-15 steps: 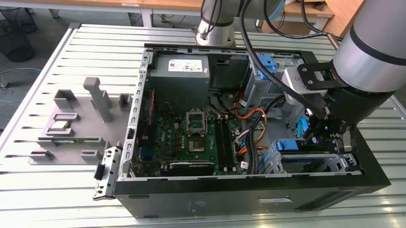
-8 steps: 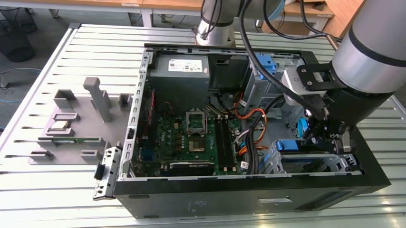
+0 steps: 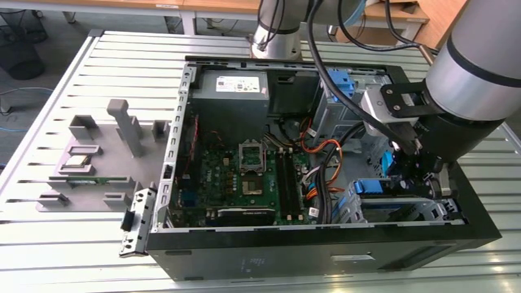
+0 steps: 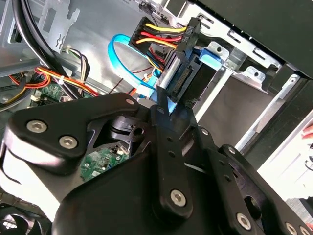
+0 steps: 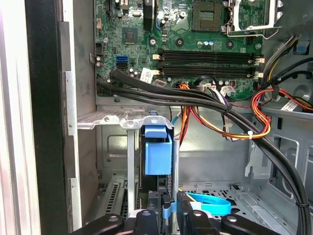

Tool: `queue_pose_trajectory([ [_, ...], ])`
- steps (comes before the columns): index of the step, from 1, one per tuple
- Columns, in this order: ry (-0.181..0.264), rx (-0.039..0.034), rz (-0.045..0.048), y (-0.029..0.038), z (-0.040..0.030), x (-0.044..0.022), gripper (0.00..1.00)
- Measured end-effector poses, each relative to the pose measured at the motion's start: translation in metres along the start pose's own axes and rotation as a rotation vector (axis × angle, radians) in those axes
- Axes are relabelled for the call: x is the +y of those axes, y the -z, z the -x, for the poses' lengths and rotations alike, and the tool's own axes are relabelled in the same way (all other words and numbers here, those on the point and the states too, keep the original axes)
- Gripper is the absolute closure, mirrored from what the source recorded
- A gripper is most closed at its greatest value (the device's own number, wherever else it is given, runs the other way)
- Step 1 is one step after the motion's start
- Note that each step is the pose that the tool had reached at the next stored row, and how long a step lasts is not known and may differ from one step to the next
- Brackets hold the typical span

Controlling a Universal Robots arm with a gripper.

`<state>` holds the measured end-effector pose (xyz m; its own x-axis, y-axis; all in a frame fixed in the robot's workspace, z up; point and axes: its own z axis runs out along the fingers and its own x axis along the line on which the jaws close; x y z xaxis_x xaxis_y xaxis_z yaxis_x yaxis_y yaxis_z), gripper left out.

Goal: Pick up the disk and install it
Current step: 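Insert the first disk wire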

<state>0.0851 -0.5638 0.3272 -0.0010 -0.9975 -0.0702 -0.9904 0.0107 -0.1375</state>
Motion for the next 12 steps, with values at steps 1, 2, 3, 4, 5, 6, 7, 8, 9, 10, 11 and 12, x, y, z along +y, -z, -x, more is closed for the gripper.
queue_pose_trajectory([
  [1, 0.0, 0.0, 0.0, 0.0, 0.0, 0.0, 0.71],
  [2, 0.0, 0.0001, 0.0, 0.0002, 0.0, 0.0, 0.71],
  [3, 0.0, 0.0003, 0.0001, 0.0011, 0.0001, -0.0001, 0.71],
  [4, 0.0, 0.0001, 0.0, 0.002, 0.0002, -0.0003, 0.71],
  [5, 0.0, -0.0002, 0.0, 0.0032, 0.0003, -0.0004, 0.71],
  [6, 0.0, -0.0001, 0.0, 0.0052, 0.0004, -0.0007, 0.71],
  [7, 0.0, -0.0002, 0.0, 0.007, 0.0005, -0.0009, 0.71],
  [8, 0.0, -0.0002, 0.0, 0.0091, 0.0007, -0.0012, 0.71],
  [9, 0.0, -0.0001, 0.0, 0.0114, 0.0008, -0.0016, 0.71],
  [10, 0.0, 0.0, 0.0, 0.0138, 0.001, -0.0019, 0.71],
  [11, 0.0, 0.0, 0.0, 0.0162, 0.0012, -0.0022, 0.71],
  [12, 0.0, -0.0001, 0.0, 0.0184, 0.0013, -0.0025, 0.71],
])
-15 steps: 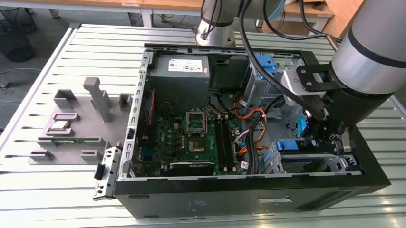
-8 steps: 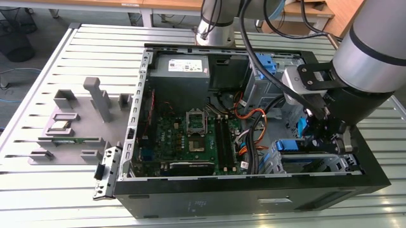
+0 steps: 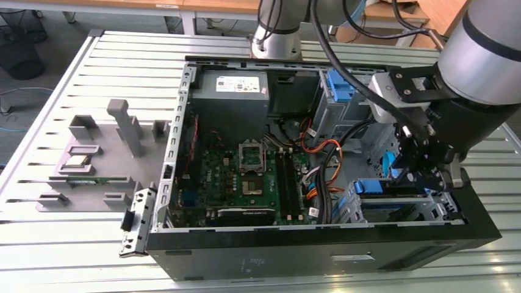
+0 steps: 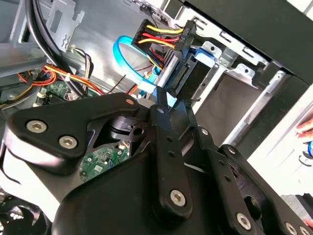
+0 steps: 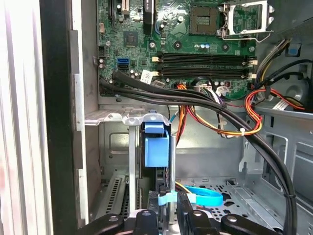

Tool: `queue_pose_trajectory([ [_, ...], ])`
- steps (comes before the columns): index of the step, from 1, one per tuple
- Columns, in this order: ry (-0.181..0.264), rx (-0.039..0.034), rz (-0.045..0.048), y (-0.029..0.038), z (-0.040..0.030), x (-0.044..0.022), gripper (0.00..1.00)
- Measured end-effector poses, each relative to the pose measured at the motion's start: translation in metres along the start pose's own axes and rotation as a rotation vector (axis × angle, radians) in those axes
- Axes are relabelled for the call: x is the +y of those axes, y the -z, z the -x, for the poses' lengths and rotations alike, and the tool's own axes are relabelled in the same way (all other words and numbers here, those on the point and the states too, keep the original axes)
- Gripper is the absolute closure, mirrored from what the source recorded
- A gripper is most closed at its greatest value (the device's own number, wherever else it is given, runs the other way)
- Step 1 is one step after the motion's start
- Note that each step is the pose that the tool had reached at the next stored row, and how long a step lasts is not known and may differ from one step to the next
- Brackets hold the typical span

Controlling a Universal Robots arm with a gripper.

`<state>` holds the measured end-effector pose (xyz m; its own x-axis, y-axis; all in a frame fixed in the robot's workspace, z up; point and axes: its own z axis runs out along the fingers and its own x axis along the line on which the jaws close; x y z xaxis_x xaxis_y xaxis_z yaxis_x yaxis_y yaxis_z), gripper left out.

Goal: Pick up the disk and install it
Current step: 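Insert the first disk wire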

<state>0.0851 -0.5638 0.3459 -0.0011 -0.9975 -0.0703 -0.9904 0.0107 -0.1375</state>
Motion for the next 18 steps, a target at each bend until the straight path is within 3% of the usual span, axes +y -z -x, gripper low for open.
queue_pose_trajectory([
  [3, 0.0, 0.0001, 0.0, 0.0049, 0.0003, -0.0007, 0.71],
  [8, 0.0, -0.0002, 0.0, 0.0049, 0.0004, -0.0007, 0.71],
  [10, 0.0, -0.0001, 0.0048, 0.005, 0.0004, -0.0007, 0.71],
  [12, -0.002, 0.0002, 0.0245, 0.0047, 0.0004, -0.0008, 0.71],
  [17, -0.008, 0.001, 0.11, 0.0037, 0.0003, -0.0017, 0.71],
  [18, -0.008, 0.0009, 0.1116, 0.0037, 0.0003, -0.0016, 0.71],
])
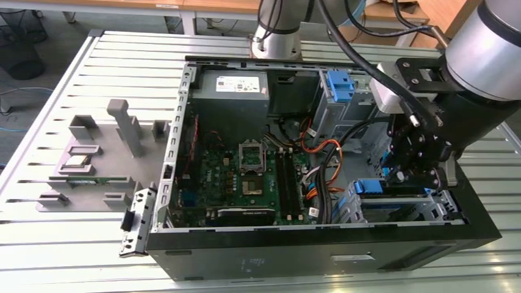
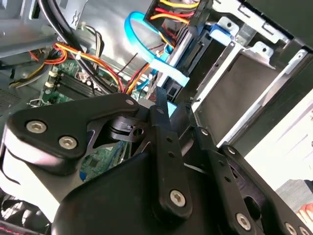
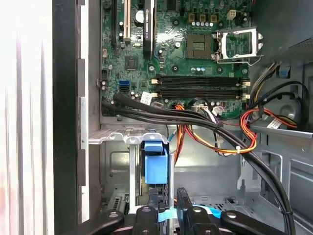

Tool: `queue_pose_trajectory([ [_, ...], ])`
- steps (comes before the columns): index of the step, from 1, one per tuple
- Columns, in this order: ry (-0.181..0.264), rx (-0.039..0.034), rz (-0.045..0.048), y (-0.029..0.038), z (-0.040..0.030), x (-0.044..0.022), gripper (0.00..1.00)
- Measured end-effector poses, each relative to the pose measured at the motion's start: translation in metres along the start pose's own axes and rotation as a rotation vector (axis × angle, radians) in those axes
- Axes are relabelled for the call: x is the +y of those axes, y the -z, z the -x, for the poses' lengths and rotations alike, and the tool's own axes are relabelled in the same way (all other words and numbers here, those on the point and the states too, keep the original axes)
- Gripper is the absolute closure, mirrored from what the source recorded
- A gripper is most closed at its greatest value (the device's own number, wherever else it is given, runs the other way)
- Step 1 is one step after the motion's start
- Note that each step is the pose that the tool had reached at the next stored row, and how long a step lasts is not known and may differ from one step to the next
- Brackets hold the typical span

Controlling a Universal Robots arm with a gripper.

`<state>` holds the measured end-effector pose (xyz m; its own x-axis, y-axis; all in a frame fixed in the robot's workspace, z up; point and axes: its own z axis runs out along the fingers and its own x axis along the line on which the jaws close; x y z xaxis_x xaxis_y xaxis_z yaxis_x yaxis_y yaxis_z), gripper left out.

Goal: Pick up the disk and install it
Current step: 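Insert the first disk wire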

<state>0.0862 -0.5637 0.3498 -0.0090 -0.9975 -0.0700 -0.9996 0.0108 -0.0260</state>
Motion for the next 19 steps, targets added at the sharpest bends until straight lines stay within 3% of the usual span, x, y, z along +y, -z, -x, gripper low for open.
queue_pose_trajectory([
  [4, 0.0, 0.0002, 0.0032, 0.0, -0.0001, -0.0013, 0.71],
  [12, -0.001, 0.0002, 0.0117, -0.0006, 0.0002, -0.0213, 0.71],
  [19, -0.002, 0.0003, 0.0164, 0.0029, 0.0004, -0.0221, 0.71],
])
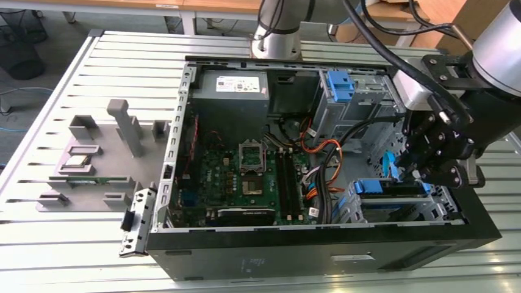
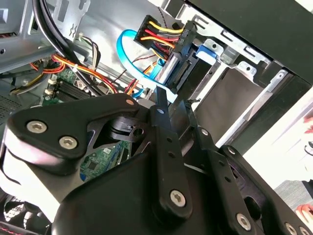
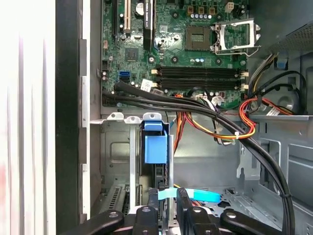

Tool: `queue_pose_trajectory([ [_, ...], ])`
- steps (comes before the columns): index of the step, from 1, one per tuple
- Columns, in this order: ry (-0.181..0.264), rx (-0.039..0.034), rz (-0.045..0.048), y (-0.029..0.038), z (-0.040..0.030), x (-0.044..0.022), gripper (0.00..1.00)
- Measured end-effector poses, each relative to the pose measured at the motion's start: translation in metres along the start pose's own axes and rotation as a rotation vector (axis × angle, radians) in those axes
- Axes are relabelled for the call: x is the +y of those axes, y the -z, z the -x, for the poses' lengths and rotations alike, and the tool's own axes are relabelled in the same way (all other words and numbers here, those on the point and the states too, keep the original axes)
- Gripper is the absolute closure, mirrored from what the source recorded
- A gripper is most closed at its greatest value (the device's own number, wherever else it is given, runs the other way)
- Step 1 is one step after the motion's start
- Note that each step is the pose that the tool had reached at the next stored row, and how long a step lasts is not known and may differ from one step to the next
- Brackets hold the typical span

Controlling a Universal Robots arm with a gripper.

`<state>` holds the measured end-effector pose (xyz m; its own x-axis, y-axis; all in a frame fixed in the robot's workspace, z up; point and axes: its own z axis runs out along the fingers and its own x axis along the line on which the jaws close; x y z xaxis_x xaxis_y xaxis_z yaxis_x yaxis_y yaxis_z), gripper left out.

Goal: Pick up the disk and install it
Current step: 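Insert the first disk wire, then insert the second disk wire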

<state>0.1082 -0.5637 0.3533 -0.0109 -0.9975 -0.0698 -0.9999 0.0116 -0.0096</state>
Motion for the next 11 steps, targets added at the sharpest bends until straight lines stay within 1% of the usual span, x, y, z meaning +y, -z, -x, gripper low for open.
queue_pose_trajectory([
  [4, -0.002, 0.0002, 0.0032, 0.0, 0.0001, -0.0061, 0.71],
  [11, -0.003, 0.0001, 0.0032, 0.0, 0.0001, -0.0074, 0.71],
])
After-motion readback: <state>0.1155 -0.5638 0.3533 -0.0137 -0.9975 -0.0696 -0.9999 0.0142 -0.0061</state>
